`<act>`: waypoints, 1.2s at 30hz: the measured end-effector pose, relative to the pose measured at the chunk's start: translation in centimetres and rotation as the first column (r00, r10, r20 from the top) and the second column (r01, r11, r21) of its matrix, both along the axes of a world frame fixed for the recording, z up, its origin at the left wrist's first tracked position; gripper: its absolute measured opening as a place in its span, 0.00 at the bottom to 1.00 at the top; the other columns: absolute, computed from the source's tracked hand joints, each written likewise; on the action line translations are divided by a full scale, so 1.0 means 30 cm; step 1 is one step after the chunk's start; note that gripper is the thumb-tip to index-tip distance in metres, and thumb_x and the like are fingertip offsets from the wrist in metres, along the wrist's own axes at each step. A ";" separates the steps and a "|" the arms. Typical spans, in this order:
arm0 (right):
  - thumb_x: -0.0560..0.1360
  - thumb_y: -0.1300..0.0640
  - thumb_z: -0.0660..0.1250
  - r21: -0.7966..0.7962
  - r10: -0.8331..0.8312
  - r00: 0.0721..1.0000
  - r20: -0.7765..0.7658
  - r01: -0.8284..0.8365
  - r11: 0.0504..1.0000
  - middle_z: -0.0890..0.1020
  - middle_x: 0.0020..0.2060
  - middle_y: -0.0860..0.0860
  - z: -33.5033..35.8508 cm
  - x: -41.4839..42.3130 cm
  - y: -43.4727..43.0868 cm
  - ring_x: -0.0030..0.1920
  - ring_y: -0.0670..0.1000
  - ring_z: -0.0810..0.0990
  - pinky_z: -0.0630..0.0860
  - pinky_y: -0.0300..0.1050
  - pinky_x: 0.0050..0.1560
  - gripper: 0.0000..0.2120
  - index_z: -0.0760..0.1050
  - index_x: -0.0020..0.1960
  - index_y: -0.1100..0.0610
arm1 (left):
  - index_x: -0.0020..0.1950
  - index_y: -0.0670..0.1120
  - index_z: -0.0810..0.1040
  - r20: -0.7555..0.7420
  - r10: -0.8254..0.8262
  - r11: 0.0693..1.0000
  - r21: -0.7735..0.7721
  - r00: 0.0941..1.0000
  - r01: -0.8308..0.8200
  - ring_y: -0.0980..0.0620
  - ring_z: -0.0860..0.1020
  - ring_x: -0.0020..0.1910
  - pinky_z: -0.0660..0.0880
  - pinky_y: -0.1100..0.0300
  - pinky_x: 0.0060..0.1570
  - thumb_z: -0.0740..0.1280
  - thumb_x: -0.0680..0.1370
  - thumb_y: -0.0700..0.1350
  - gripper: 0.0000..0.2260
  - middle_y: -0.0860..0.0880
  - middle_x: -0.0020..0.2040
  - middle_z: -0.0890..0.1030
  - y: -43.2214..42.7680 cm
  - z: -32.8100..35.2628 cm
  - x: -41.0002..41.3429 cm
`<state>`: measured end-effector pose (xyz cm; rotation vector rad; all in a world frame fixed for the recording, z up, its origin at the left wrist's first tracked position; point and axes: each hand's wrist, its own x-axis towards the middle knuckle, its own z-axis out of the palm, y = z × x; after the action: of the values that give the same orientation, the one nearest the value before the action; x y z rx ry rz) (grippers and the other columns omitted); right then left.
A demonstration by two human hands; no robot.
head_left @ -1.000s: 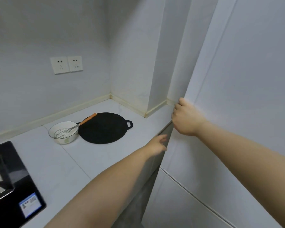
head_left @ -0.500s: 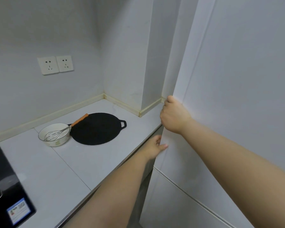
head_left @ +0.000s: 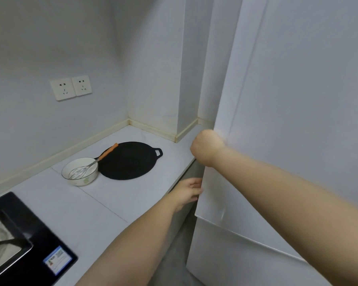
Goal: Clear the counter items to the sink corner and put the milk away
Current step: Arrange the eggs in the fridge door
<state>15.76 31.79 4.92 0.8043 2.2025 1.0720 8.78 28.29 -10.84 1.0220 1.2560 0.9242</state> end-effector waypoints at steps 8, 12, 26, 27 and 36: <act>0.78 0.64 0.55 -0.156 -0.378 0.924 -0.063 0.365 0.918 0.74 0.41 0.49 -0.015 -0.115 -0.194 0.39 0.49 0.73 0.68 0.38 0.40 0.09 0.73 0.45 0.57 | 0.63 0.48 0.76 -0.207 -0.025 1.000 -0.005 0.978 0.024 0.55 0.77 0.57 0.73 0.61 0.51 0.64 0.77 0.37 0.16 0.51 0.60 0.79 -0.181 0.037 -0.212; 0.77 0.59 0.61 -0.351 -0.586 0.810 -0.002 0.548 0.759 0.72 0.63 0.51 -0.022 -0.171 -0.295 0.62 0.54 0.74 0.73 0.46 0.54 0.17 0.70 0.66 0.56 | 0.58 0.49 0.78 -0.233 0.000 0.999 0.033 0.973 0.008 0.56 0.79 0.51 0.74 0.61 0.51 0.64 0.77 0.37 0.13 0.50 0.54 0.81 -0.256 0.084 -0.315; 0.73 0.65 0.58 -0.388 -0.581 0.594 -0.556 0.433 0.814 0.79 0.45 0.52 -0.121 -0.210 -0.381 0.46 0.53 0.79 0.71 0.42 0.41 0.08 0.75 0.47 0.58 | 0.55 0.45 0.79 -0.308 0.079 0.984 0.174 0.948 -0.026 0.52 0.79 0.47 0.74 0.62 0.45 0.64 0.77 0.38 0.09 0.47 0.50 0.81 -0.403 0.206 -0.475; 0.73 0.66 0.58 -0.389 -0.587 0.558 -0.586 0.442 0.808 0.78 0.43 0.52 -0.118 -0.202 -0.378 0.44 0.54 0.78 0.70 0.42 0.40 0.07 0.74 0.43 0.58 | 0.56 0.45 0.79 -0.312 0.082 0.982 0.190 0.946 -0.022 0.52 0.79 0.47 0.74 0.62 0.45 0.63 0.78 0.38 0.09 0.47 0.51 0.80 -0.397 0.218 -0.472; 0.74 0.59 0.59 -0.346 -0.584 0.326 -0.744 0.559 0.753 0.71 0.62 0.57 -0.156 0.003 -0.285 0.64 0.57 0.69 0.68 0.48 0.59 0.19 0.67 0.65 0.59 | 0.64 0.43 0.75 -0.400 0.007 0.959 0.262 0.916 0.107 0.52 0.75 0.55 0.70 0.63 0.51 0.59 0.77 0.32 0.17 0.49 0.56 0.77 -0.242 0.257 -0.325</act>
<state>15.85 23.25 0.26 2.2528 2.2012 0.2473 -0.98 21.02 -3.13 1.5187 1.4506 0.8960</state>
